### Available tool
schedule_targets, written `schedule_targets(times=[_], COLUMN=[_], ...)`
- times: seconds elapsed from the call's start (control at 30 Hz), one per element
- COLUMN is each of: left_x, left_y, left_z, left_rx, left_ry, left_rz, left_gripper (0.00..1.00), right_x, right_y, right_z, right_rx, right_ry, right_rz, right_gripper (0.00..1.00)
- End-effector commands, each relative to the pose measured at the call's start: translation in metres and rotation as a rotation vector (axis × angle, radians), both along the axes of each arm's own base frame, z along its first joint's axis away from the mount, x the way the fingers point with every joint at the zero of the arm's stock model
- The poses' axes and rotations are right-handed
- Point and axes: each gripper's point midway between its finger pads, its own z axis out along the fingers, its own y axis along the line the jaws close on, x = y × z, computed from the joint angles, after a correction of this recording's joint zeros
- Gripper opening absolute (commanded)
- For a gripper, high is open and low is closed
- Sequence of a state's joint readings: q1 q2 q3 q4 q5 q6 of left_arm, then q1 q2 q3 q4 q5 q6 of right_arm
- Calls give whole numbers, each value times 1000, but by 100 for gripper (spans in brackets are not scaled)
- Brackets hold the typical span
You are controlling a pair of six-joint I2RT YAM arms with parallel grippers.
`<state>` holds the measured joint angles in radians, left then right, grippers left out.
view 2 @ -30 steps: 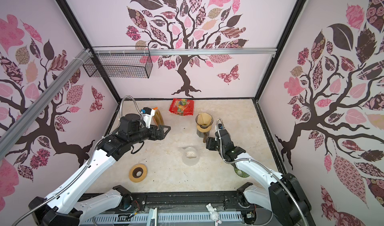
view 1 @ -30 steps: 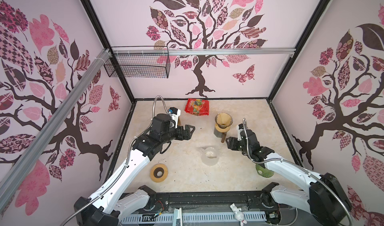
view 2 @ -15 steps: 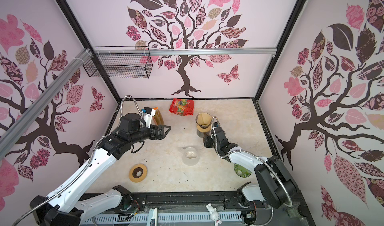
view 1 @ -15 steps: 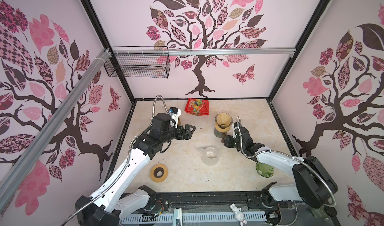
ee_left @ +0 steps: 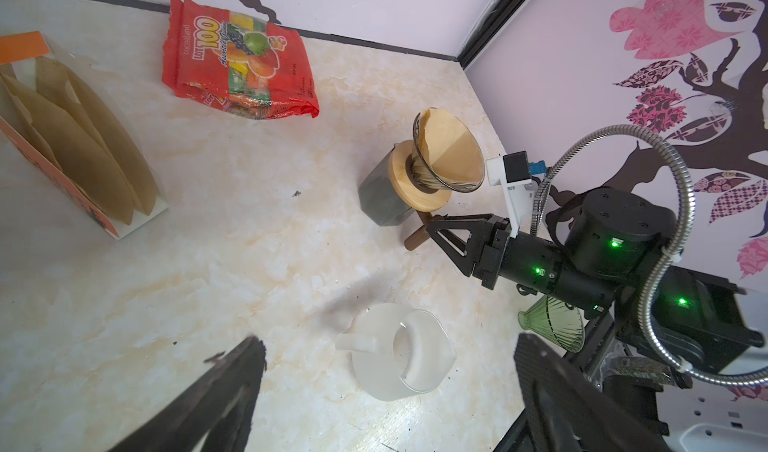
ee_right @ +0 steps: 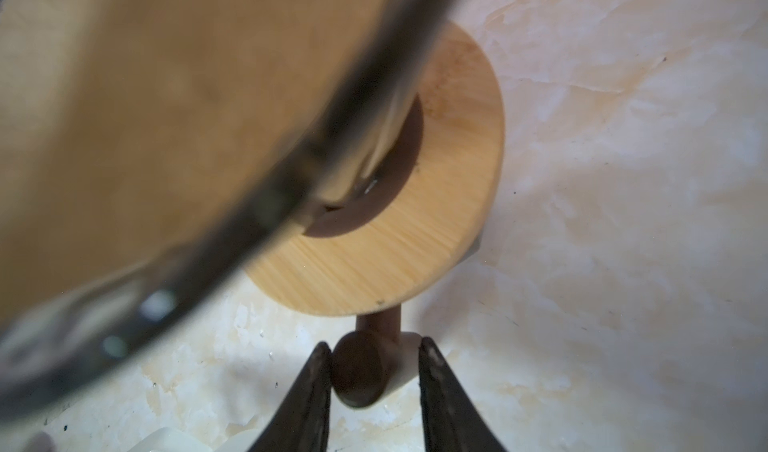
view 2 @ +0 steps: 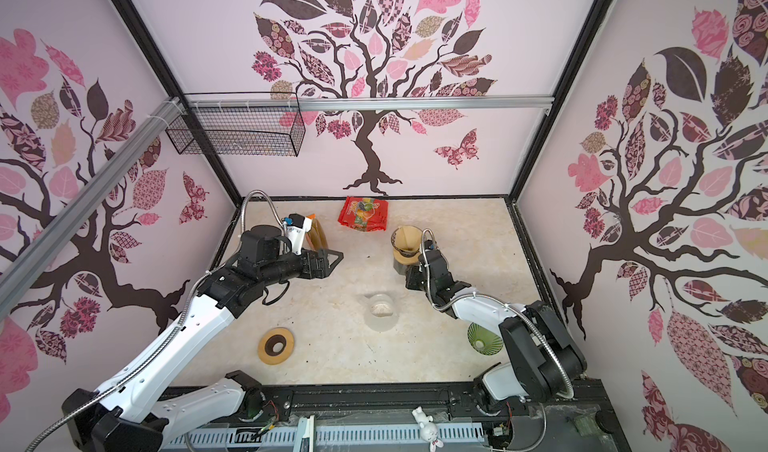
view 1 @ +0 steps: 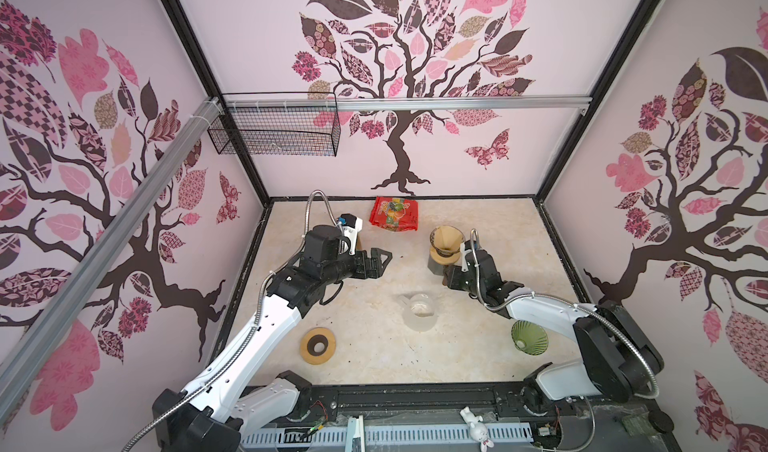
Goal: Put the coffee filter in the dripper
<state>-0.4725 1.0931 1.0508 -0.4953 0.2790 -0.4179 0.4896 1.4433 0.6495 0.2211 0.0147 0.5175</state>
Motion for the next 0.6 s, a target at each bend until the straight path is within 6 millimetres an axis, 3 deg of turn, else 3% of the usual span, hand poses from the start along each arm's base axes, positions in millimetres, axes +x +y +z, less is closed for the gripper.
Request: schedule_targets(times=[0.0,0.57], left_x=[0,1], left_y=[-1,-1], left_z=[-6,-7], left_rx=[-7,-11], left_ry=[0,6], left_rz=[-8,-9], left_gripper=[97,97], right_x=[13,41], right_y=[5,3], right_z=[11,19], right_rx=[6,-31], right_ry=[-33,-53], right_rz=[-13,-91], right_gripper=[36,30])
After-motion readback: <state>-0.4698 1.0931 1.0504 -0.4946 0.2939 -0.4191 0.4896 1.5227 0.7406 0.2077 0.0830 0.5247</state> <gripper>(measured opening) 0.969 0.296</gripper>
